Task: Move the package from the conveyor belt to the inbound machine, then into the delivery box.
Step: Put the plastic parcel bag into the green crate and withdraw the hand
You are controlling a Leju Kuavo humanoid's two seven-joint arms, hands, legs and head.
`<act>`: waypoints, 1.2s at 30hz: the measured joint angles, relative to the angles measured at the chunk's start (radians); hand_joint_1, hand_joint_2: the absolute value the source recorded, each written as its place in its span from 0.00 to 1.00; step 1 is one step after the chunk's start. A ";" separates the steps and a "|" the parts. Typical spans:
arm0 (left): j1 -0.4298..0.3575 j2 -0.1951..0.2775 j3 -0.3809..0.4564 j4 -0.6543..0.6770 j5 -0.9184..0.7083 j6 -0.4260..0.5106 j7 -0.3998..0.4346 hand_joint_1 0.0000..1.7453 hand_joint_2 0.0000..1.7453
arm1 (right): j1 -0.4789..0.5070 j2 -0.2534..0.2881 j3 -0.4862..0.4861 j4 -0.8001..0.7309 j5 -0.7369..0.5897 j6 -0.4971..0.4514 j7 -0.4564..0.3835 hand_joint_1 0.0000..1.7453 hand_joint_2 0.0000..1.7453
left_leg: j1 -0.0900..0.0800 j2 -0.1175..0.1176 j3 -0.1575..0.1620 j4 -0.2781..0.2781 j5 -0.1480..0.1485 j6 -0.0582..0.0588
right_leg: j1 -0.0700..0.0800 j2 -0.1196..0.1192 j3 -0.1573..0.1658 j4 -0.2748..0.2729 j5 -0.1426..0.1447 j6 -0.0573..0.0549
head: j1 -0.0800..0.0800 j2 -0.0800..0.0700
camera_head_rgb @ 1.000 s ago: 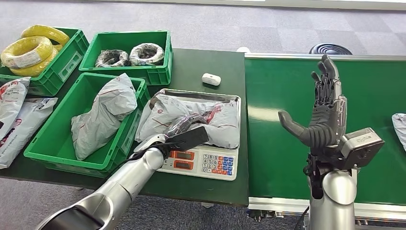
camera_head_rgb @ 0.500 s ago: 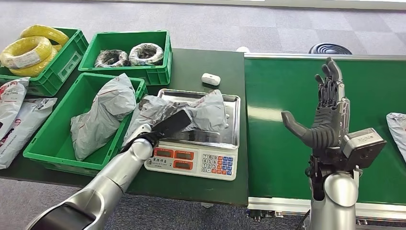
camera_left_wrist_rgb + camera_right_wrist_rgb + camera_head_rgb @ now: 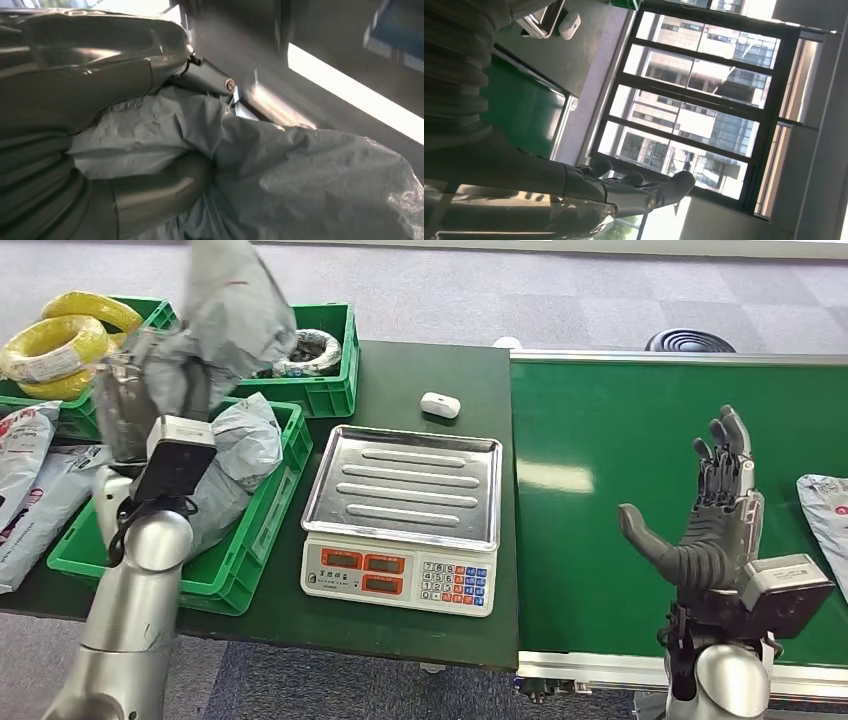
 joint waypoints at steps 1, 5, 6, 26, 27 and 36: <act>0.016 0.008 0.028 -0.036 -0.084 0.062 0.020 1.00 1.00 | 0.008 0.003 -0.005 -0.004 0.005 -0.001 -0.001 0.00 1.00 | 0.000 0.000 0.000 0.000 0.000 0.000 | 0.000 0.000 0.000 0.000 0.000 0.000 | 0.000 0.000; 0.076 0.035 0.122 -0.107 -0.253 0.162 0.095 1.00 1.00 | 0.018 0.009 -0.009 -0.006 0.019 -0.008 -0.001 0.00 1.00 | 0.000 0.000 0.001 0.000 0.000 0.000 | 0.000 0.000 0.001 0.000 -0.001 -0.001 | 0.000 0.000; 0.087 0.041 0.140 -0.110 -0.275 0.152 0.122 1.00 1.00 | 0.017 0.009 -0.009 -0.006 0.020 -0.010 0.000 0.00 1.00 | 0.000 0.000 0.001 0.000 0.000 0.000 | 0.000 -0.001 0.001 0.000 -0.001 -0.001 | 0.000 0.000; -0.045 0.077 0.122 0.449 -0.550 -0.108 0.429 1.00 1.00 | -0.056 -0.009 0.030 0.049 0.005 0.023 0.027 0.00 1.00 | 0.000 0.000 0.001 0.000 0.001 0.000 | 0.000 -0.001 0.001 0.000 0.000 0.000 | 0.000 0.000; -0.058 0.076 0.115 0.478 -0.571 -0.104 0.448 1.00 1.00 | -0.061 -0.011 0.033 0.052 0.005 0.023 0.029 0.00 1.00 | 0.000 0.000 0.001 0.000 0.001 0.000 | 0.000 -0.001 0.001 0.000 0.000 0.000 | 0.000 0.000; -0.133 0.070 0.101 0.643 -0.550 -0.104 0.435 0.00 1.00 | -0.076 -0.026 0.047 0.078 -0.005 0.023 0.039 0.00 1.00 | 0.000 -0.001 0.001 0.000 0.001 0.000 | 0.000 -0.001 0.001 0.000 0.000 0.000 | 0.000 0.000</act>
